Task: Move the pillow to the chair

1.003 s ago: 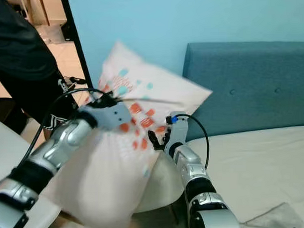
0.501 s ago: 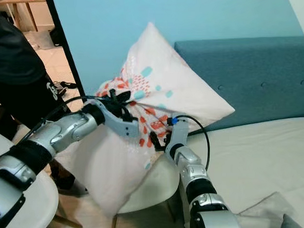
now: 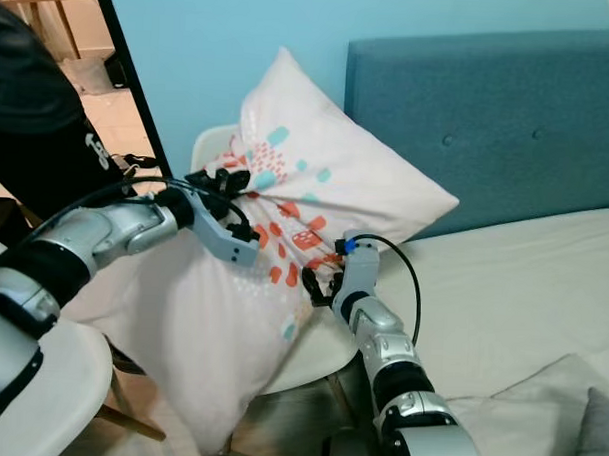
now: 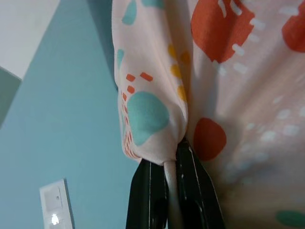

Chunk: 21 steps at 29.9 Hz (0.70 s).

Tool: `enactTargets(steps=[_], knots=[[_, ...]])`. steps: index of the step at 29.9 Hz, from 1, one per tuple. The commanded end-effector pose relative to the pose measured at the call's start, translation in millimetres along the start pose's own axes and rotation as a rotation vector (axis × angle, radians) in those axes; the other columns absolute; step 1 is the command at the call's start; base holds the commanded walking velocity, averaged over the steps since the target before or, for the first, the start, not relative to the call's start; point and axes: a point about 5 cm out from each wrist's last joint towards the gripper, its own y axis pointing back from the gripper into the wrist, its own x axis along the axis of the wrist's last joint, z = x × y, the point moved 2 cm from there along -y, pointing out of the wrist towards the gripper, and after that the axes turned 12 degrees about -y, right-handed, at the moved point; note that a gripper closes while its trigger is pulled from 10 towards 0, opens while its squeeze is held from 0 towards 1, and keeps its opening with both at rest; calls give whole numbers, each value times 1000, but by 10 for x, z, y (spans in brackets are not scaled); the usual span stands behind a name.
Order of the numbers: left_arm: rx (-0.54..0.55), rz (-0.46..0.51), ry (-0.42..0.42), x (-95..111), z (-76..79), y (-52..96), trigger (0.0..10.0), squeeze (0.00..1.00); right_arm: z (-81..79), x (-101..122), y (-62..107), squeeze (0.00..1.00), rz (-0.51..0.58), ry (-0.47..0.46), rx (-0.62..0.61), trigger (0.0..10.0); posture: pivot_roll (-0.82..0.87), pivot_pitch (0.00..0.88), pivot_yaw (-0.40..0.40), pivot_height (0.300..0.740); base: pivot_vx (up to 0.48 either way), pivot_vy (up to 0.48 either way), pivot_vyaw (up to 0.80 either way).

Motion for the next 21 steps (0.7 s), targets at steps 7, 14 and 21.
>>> enactTargets(steps=[7,14,21], knots=[[7,-98,-51,-235,-39,-13,10000,0,29,-87,14,0,-24,-21,-27,10000,-140,53,45,555,0,0,0],[45,-143,-12,-135,34,-61,10000,0,47,-117,25,0,-31,-24,-37,10000,-145,60,43,555,0,0,0],[120,-205,44,-41,16,-159,10000,596,69,-106,29,0,-35,-16,-44,10000,-151,63,42,555,0,0,0]])
